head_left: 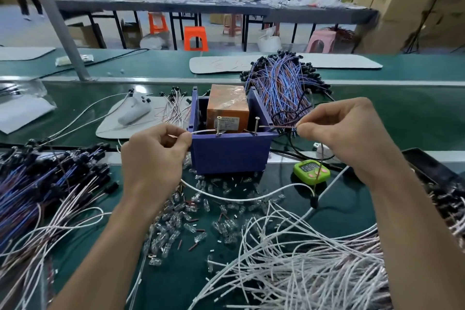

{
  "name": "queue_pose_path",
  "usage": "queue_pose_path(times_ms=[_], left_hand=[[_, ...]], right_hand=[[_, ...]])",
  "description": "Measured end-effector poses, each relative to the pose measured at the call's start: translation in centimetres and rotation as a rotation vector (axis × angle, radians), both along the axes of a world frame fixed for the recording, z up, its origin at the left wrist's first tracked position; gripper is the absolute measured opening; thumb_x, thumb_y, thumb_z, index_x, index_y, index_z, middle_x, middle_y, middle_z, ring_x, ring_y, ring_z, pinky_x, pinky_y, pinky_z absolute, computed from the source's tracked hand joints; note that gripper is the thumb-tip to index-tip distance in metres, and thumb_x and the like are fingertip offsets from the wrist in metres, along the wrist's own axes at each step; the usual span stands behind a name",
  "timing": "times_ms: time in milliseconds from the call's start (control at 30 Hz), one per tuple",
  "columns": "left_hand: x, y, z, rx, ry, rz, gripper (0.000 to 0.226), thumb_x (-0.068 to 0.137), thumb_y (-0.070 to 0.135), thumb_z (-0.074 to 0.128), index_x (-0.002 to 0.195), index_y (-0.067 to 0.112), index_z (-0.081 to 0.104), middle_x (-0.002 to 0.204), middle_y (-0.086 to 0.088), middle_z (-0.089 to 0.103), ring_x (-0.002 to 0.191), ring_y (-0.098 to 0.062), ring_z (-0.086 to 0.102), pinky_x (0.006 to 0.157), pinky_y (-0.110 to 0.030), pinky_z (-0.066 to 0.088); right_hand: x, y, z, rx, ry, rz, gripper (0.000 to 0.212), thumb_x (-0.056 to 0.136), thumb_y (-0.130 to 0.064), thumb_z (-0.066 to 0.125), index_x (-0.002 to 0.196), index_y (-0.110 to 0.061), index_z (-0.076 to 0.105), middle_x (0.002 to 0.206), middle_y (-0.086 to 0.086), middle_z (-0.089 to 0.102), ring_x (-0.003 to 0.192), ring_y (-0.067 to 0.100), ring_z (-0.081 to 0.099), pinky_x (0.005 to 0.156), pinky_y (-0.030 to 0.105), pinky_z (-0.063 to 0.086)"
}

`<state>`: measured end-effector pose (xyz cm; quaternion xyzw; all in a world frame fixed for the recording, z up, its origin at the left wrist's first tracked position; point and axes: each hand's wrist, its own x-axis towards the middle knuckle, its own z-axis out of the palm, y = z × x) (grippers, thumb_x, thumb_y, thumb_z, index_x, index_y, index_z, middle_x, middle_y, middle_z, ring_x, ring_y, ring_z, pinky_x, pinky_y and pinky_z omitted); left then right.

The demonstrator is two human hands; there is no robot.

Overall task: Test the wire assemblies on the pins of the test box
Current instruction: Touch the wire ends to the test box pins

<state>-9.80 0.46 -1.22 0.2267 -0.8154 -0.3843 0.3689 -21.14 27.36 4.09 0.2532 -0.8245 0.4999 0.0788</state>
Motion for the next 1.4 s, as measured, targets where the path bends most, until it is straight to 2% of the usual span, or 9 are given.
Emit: queue_pose_path(times_ms=[100,267,467,667,867,1100,1233,1300,1400], left_hand=[[-0.3,0.0,-0.2,-0.034,0.014,0.005,0.01,0.087,0.036,0.081,0.079,0.036,0.074,0.059,0.02,0.068,0.054,-0.002,0.065,0.063,-0.035,0.06],[-0.6,-0.3,-0.6,-0.063,0.039,0.015,0.013,0.087,0.036,0.08,0.078,0.04,0.071,0.06,0.022,0.066,0.058,0.001,0.065,0.061,-0.03,0.057],[-0.9,-0.3,-0.7,-0.073,0.036,0.009,0.023,0.087,0.038,0.08,0.071,0.046,0.066,0.07,0.033,0.067,0.059,0.0,0.065,0.06,-0.027,0.054],[-1.1,-0.7,-0.9,-0.035,0.042,0.017,0.01,0.087,0.039,0.08,0.079,0.036,0.074,0.063,0.026,0.067,0.051,-0.004,0.064,0.06,-0.03,0.056],[-0.4,-0.4,-0.3,0.097,0.101,-0.059,0.008,0.083,0.033,0.081,0.077,0.036,0.076,0.059,0.013,0.07,0.046,-0.013,0.061,0.05,-0.03,0.055],[0.0,-0.2,1.5,0.614,0.454,-0.131,0.012,0.095,0.007,0.066,0.092,0.019,0.065,0.055,0.009,0.058,0.047,-0.007,0.048,0.048,-0.019,0.039],[0.5,-1.3,2.1,0.623,0.562,0.006,0.015,0.095,0.009,0.06,0.099,0.022,0.056,0.054,0.011,0.06,0.051,-0.004,0.054,0.048,-0.018,0.04],[0.9,-2.0,1.6,0.631,0.549,0.084,0.016,0.096,0.01,0.058,0.1,0.025,0.053,0.052,0.012,0.061,0.052,-0.005,0.056,0.048,-0.02,0.04],[2.0,-3.1,0.6,0.644,0.466,0.176,0.014,0.1,0.014,0.06,0.098,0.026,0.054,0.06,0.007,0.067,0.053,-0.007,0.06,0.045,-0.021,0.04]], right_hand=[[0.0,-0.4,-0.1,0.008,-0.015,0.014,0.012,0.075,-0.022,0.087,0.075,-0.032,0.081,0.066,-0.002,0.075,0.069,0.034,0.071,0.066,0.045,0.06],[-0.2,-0.9,-0.5,0.06,-0.006,-0.045,0.015,0.075,-0.023,0.087,0.073,-0.036,0.08,0.064,-0.007,0.074,0.064,0.022,0.071,0.064,0.036,0.057],[0.0,-1.9,-0.9,0.127,0.037,-0.141,0.015,0.076,-0.025,0.086,0.066,-0.033,0.079,0.059,-0.014,0.071,0.057,0.009,0.067,0.052,0.015,0.049],[0.0,-2.7,-1.4,0.163,0.062,-0.198,0.023,0.079,-0.023,0.085,0.063,-0.035,0.074,0.058,-0.022,0.068,0.058,0.0,0.066,0.05,0.006,0.043],[0.5,-1.1,0.1,0.218,0.0,-0.046,0.017,0.073,-0.023,0.086,0.07,-0.038,0.079,0.06,-0.012,0.072,0.054,0.003,0.065,0.053,0.015,0.05],[2.3,-1.5,0.9,0.262,-0.25,0.34,0.016,0.083,-0.006,0.08,0.077,-0.021,0.079,0.072,0.001,0.076,0.064,0.011,0.066,0.062,0.024,0.053],[5.0,-4.6,-2.1,0.32,-0.36,0.428,0.014,0.094,-0.011,0.069,0.083,-0.02,0.07,0.087,0.002,0.078,0.088,0.027,0.073,0.087,0.047,0.058],[6.3,-6.0,-3.8,0.349,-0.376,0.433,0.016,0.097,-0.014,0.063,0.084,-0.024,0.064,0.087,0.001,0.078,0.086,0.029,0.072,0.081,0.052,0.059],[7.3,-7.3,-5.3,0.387,-0.343,0.435,0.018,0.097,-0.017,0.059,0.085,-0.03,0.06,0.08,-0.004,0.076,0.065,0.019,0.066,0.055,0.032,0.054]])
